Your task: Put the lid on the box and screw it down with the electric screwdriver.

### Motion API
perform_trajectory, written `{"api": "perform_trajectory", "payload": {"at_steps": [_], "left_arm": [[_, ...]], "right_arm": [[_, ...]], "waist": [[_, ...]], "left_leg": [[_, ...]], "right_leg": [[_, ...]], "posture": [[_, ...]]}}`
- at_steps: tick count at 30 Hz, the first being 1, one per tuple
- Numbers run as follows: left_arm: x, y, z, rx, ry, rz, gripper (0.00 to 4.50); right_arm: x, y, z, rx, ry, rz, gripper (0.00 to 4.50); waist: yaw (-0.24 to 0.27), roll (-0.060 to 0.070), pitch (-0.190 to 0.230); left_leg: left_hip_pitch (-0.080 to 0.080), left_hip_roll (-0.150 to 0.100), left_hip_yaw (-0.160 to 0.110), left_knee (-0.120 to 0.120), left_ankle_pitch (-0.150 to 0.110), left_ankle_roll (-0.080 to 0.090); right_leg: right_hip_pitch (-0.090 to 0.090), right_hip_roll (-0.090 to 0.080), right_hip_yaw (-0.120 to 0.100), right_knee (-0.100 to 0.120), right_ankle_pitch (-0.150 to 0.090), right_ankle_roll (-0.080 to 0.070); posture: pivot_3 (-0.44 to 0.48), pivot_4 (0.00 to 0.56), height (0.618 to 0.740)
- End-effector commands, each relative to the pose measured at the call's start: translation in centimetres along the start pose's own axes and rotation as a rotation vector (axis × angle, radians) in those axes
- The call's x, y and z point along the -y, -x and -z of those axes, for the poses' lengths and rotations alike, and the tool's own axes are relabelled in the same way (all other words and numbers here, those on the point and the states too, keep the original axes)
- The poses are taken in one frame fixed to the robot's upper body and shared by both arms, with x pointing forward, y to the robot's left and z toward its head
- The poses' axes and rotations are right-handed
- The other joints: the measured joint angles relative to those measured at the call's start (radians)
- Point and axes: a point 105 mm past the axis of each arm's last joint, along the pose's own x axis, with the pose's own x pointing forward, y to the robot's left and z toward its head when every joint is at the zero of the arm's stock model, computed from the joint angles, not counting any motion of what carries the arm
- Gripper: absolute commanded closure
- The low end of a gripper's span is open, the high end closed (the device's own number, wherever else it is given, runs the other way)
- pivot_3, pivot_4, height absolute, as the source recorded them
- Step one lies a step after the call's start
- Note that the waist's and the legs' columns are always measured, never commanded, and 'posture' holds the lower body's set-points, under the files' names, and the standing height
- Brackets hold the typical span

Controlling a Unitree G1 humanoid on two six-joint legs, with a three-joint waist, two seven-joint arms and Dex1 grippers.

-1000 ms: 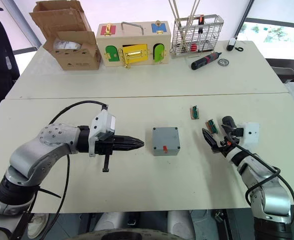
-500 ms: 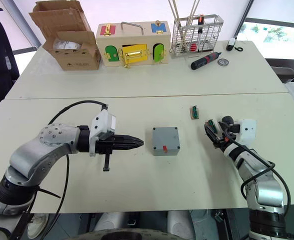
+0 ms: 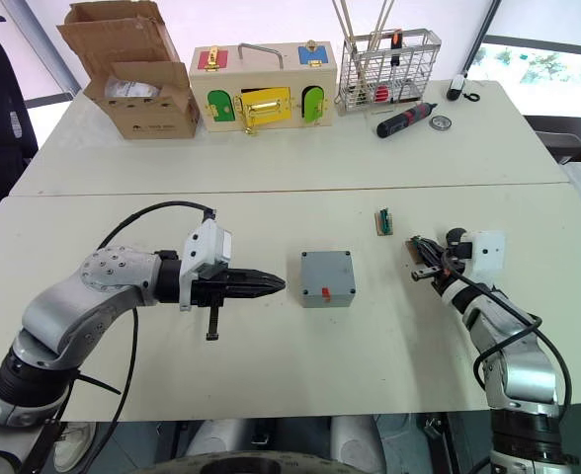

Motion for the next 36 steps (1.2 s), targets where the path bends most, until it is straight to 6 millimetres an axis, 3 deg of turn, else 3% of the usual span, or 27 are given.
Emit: {"api": "perform_trajectory", "payload": {"at_steps": [1, 11, 18, 22, 33, 36], "left_arm": [[0.4, 0.0, -0.9, 0.017, -0.054, 0.002, 4.5], [0.4, -0.1, -0.5, 0.008, -0.062, -0.008, 4.5], [0.4, -0.4, -0.2, 0.015, -0.056, -0.016, 4.5], [0.5, -0.8, -0.1, 0.022, -0.054, -0.003, 4.5], [0.2, -0.9, 0.1, 0.017, -0.066, -0.003, 4.5], [0.3, -0.9, 0.1, 0.014, -0.067, -0.004, 4.5]], "right_arm": [[-0.2, -0.1, -0.2, 0.007, 0.001, -0.004, 4.43], [-0.4, 0.7, -2.6, 0.059, 0.021, 0.043, 4.43], [-1.7, 1.6, -5.0, 0.09, -0.053, 0.141, 1.16], [-2.1, 1.9, -3.8, 0.025, -0.073, 0.136, 0.14], [-1.5, 1.4, -1.9, -0.061, -0.085, 0.145, 0.14], [-1.2, 1.0, -1.7, -0.067, -0.078, 0.152, 0.93]], "waist": [[0.0, 0.0, 0.0], [0.001, 0.001, 0.0], [0.002, 0.001, 0.001], [0.002, 0.001, 0.001], [0.001, 0.001, 0.001], [0.001, 0.001, 0.001]], "left_leg": [[0.0, 0.0, 0.0, 0.0, 0.0, 0.0], [0.0, 0.0, 0.0, 0.0, 0.0, 0.0], [0.0, 0.0, 0.0, -0.001, 0.0, 0.0], [0.0, 0.0, 0.0, -0.001, 0.0, 0.0], [0.0, 0.0, 0.0, -0.003, -0.001, 0.002], [0.0, 0.0, 0.0, -0.003, -0.001, 0.001]], "right_leg": [[0.0, 0.0, 0.0, 0.0, 0.0, 0.0], [0.0, 0.0, 0.0, 0.0, 0.0, 0.0], [-0.001, 0.0, 0.0, 0.0, 0.0, 0.0], [-0.001, -0.001, 0.0, 0.0, 0.0, 0.0], [-0.002, 0.001, 0.0, 0.0, 0.0, 0.0], [-0.002, 0.0, 0.0, 0.0, 0.0, 0.0]], "posture": [[0.0, 0.15, 0.737], [0.0, 0.15, 0.737], [0.0, 0.15, 0.737], [0.0, 0.15, 0.737], [0.0, 0.15, 0.737], [0.0, 0.15, 0.737]]}}
